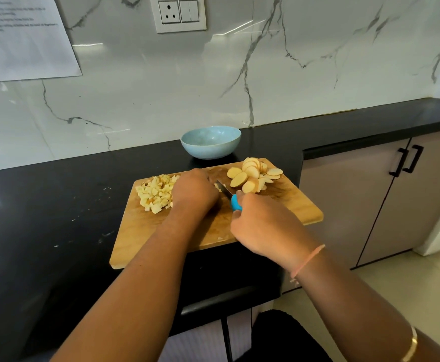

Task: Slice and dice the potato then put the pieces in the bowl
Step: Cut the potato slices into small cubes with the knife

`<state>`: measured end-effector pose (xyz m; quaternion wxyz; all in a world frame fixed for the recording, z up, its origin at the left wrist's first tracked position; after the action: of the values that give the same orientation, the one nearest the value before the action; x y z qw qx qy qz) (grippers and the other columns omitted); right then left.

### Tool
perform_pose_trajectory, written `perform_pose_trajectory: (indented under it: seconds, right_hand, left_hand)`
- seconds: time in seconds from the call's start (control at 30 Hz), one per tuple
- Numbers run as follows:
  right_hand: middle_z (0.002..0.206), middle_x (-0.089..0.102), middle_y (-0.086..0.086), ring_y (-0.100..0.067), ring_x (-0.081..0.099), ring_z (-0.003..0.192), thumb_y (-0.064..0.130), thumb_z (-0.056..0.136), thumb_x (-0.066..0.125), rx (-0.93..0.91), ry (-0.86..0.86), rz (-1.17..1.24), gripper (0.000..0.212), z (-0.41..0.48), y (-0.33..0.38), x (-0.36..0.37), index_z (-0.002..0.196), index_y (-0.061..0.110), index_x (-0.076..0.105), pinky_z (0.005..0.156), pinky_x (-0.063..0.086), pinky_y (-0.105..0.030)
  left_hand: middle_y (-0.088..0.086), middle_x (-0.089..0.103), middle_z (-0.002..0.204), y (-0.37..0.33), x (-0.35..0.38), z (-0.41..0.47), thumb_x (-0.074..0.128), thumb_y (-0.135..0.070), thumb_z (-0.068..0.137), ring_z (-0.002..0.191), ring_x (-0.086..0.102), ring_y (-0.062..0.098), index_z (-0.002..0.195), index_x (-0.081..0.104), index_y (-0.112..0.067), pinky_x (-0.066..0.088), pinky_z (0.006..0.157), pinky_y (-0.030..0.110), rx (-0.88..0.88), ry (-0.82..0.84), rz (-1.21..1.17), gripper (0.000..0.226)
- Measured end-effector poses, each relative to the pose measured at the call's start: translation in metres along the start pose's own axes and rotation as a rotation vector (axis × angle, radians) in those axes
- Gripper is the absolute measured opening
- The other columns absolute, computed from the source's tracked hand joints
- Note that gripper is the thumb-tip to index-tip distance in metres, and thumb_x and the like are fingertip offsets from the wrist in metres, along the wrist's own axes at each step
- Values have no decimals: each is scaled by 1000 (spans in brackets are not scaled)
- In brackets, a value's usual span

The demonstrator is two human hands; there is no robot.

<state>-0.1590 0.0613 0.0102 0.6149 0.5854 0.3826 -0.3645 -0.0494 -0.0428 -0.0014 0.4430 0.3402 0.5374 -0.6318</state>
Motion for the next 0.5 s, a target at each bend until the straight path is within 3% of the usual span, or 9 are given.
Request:
perform_pose_trajectory:
  seconds: [0.1,0.17,0.27,0.4,0.5]
  right_hand:
    - [83,44,6,-15,55,90,26,97,41,1,23,12,50,-17,-4,-3,146,22,31,81,50,-31]
    - [93,47,5,-15,55,93,27,97,42,1,27,30,47,-24,-6,-10,143,21,35,87,51,-34]
    - [100,52,3,-14,55,92,27,98,40,0,-7,59,42,-22,-8,-19,139,21,42,83,51,-32]
    - [98,55,2,-15,55,88,28,99,38,-8,-62,66,42,-6,-1,-18,139,21,42,76,50,-30]
    - [107,59,-1,-17,56,93,29,97,39,4,-37,58,42,8,4,-9,138,20,44,80,50,-30]
  left_hand:
    - [5,66,86,0,2,0,57,-16,90,81,63,17,87,68,-9,53,66,27,1,-5,-18,13]
    - [5,66,85,1,3,1,58,-18,90,79,63,17,84,68,-10,54,67,28,-4,-11,-36,14]
    - [6,66,79,4,2,2,59,-17,89,75,64,18,79,70,-9,54,64,28,-21,0,-81,16]
    - [5,58,69,4,0,2,61,-17,86,64,56,13,76,68,-6,45,52,20,-56,52,-133,17]
    - [5,62,75,4,-1,1,60,-14,85,64,53,11,76,67,-7,39,49,19,-65,51,-150,13]
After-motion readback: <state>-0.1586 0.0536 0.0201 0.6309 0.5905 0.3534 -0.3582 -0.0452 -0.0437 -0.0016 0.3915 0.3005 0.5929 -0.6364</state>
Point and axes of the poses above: each hand's wrist, its own z-axis towards the middle knuckle, its own x-axis out of the palm, y = z × x, the point moved 1 cm from there along z, towards the middle knuckle
